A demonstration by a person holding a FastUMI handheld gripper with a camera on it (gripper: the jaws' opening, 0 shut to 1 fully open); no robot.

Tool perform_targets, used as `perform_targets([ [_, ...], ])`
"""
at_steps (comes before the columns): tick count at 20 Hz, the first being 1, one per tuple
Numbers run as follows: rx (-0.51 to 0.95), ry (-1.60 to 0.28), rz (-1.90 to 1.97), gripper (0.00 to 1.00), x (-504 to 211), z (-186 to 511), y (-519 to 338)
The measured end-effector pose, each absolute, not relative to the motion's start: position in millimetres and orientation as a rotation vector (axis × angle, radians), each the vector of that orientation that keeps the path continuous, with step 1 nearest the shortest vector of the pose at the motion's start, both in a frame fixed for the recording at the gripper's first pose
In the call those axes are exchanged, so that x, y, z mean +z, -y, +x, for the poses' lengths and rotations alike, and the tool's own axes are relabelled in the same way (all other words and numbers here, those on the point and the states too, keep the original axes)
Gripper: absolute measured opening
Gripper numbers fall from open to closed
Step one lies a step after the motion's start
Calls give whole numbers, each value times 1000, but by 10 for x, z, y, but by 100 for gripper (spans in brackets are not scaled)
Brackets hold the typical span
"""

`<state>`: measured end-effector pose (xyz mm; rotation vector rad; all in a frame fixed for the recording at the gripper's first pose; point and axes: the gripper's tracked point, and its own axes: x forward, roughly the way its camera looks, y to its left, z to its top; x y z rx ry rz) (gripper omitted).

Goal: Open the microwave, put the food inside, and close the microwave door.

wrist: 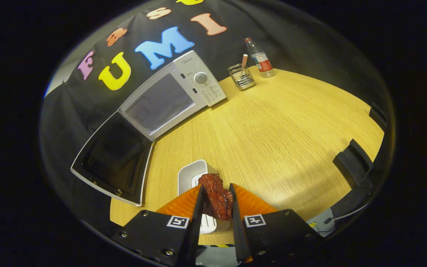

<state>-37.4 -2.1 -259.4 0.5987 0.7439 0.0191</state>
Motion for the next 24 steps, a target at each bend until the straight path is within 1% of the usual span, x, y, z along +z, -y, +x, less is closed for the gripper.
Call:
perform_targets([
  [1, 52, -740, 638, 30, -2507, -400, -36],
  [3, 37, -709, 650, 16, -2405, -349, -37],
  [4, 41, -710, 623, 8, -2419, -363, -43],
  [7, 62, -715, 571, 8, -2322, -353, -99],
  [12, 113, -651, 533, 8, -1854, -228, -172],
  [19, 246, -496, 533, 8, -978, 556, -582],
  [22, 298, -424, 534, 8, -756, 926, -783],
  [24, 311, -404, 542, 8, -730, 1167, -879],
])
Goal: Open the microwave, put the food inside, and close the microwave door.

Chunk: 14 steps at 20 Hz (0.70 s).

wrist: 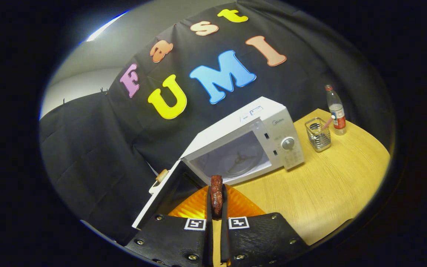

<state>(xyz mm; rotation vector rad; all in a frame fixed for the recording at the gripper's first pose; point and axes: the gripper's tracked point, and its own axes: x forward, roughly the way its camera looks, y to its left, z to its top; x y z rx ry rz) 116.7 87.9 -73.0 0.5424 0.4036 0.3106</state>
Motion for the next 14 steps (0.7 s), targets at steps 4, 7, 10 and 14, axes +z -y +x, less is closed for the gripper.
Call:
perform_targets([
  [4, 317, -402, 552, 8, -864, 1634, -1047],
  [7, 305, -399, 581, 8, -1022, 1980, -1133],
  [10, 277, -380, 600, 8, -1194, 2325, -1171],
  [14, 244, -372, 625, 8, -1482, 2757, -1213],
])
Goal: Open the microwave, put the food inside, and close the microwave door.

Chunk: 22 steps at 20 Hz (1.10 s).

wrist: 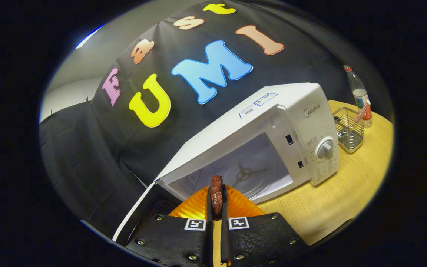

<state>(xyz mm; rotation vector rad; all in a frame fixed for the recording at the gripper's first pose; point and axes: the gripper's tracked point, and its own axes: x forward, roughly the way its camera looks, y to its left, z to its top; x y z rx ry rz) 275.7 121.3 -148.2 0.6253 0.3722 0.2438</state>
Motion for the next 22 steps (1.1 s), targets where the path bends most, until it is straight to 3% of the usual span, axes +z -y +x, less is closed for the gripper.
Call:
perform_targets([
  [11, 222, -419, 571, 8, -2101, 3396, -1519],
  [18, 111, -370, 418, 14, -2227, 3699, -1256],
  [20, 51, -378, 303, 35, -2318, 3762, -1126],
  [22, 47, -403, 253, 77, -2371, 3757, -1109],
])
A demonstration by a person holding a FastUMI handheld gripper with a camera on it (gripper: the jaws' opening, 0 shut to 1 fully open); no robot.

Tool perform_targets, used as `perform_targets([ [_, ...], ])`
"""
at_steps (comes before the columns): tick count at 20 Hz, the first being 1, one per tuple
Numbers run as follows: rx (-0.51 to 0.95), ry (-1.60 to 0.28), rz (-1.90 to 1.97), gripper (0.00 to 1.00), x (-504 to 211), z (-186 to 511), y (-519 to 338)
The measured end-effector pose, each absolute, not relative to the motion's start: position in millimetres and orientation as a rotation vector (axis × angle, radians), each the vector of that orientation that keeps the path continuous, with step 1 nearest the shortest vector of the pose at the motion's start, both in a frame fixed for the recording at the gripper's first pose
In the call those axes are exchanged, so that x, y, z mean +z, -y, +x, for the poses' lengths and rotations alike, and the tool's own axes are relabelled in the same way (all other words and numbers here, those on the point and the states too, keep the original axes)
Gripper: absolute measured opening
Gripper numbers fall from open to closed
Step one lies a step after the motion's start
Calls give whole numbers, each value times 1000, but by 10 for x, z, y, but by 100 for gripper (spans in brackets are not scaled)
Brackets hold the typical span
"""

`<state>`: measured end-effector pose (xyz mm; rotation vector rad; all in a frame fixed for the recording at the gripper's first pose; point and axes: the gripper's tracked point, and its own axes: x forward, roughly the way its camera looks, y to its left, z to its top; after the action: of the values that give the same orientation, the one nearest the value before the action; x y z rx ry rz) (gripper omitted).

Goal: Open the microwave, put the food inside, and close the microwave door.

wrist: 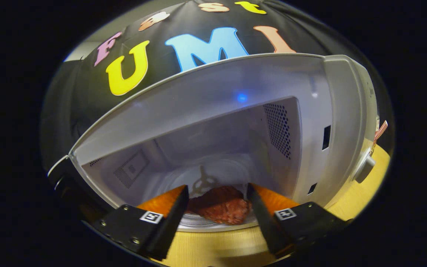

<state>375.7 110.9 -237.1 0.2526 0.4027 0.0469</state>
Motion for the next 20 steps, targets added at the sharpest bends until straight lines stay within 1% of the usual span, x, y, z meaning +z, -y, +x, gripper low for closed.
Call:
perform_targets([
  [1, 53, -398, 243, 98, -2336, 3750, -1107],
  [4, 32, -326, 147, 98, -2111, 3686, -1041],
  [8, 111, -302, 123, 98, -1827, 3420, -1219],
  [15, 247, -232, 78, 98, -1120, 2422, -1661],
  [20, 336, -161, 121, 98, -571, 1687, -1991],
])
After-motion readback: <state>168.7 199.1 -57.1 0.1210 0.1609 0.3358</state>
